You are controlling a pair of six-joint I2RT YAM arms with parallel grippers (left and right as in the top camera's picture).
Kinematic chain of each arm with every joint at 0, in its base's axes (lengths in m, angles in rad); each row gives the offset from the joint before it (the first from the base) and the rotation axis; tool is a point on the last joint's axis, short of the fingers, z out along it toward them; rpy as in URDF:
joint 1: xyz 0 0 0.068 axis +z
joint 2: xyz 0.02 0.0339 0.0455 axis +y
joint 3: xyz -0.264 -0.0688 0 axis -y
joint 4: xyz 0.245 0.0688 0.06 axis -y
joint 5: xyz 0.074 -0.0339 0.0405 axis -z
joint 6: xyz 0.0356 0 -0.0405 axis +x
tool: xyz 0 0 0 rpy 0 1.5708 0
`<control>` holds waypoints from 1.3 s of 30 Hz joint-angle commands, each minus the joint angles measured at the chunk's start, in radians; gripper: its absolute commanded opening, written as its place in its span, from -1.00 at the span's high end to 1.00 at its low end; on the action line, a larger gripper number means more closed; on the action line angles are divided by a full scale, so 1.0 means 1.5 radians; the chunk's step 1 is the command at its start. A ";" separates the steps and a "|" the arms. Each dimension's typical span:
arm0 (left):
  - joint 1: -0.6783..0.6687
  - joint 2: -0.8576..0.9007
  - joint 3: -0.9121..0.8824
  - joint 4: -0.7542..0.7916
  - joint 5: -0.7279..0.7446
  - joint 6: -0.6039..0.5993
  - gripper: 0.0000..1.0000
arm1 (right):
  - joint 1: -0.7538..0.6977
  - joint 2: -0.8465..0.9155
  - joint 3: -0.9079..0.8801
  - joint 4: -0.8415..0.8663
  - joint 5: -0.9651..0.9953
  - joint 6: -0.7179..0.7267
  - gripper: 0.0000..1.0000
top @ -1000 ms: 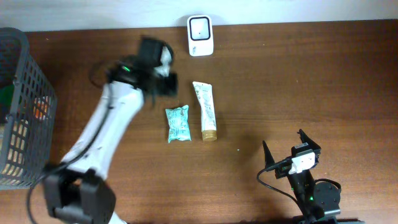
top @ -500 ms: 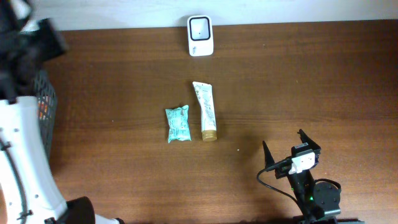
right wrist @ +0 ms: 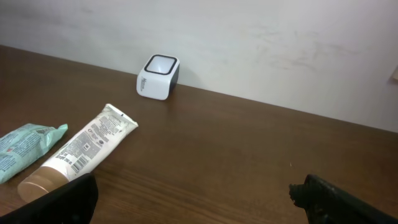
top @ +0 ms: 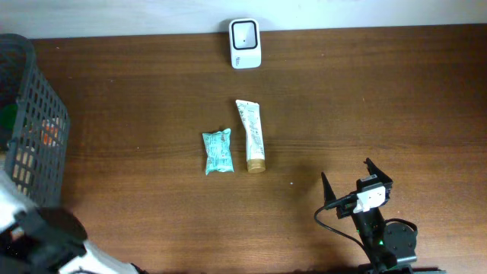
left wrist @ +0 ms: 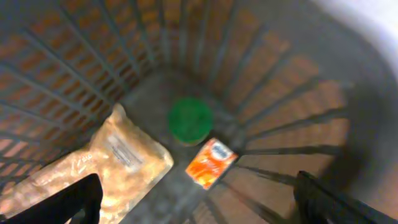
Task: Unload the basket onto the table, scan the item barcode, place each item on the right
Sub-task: 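Reach into the basket and grasp the green-lidded jar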
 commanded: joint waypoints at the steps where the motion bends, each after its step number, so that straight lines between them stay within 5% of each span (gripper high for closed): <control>1: 0.020 0.073 0.002 0.012 -0.003 0.069 -0.93 | 0.005 -0.004 -0.006 -0.001 0.003 0.008 -0.97; 11: 0.030 0.162 0.002 0.081 0.078 0.235 -0.99 | 0.005 -0.004 -0.006 -0.001 0.003 0.008 -0.97; 39: 0.031 0.302 0.001 0.148 0.071 0.241 -0.98 | 0.005 -0.004 -0.006 -0.001 0.003 0.008 -0.97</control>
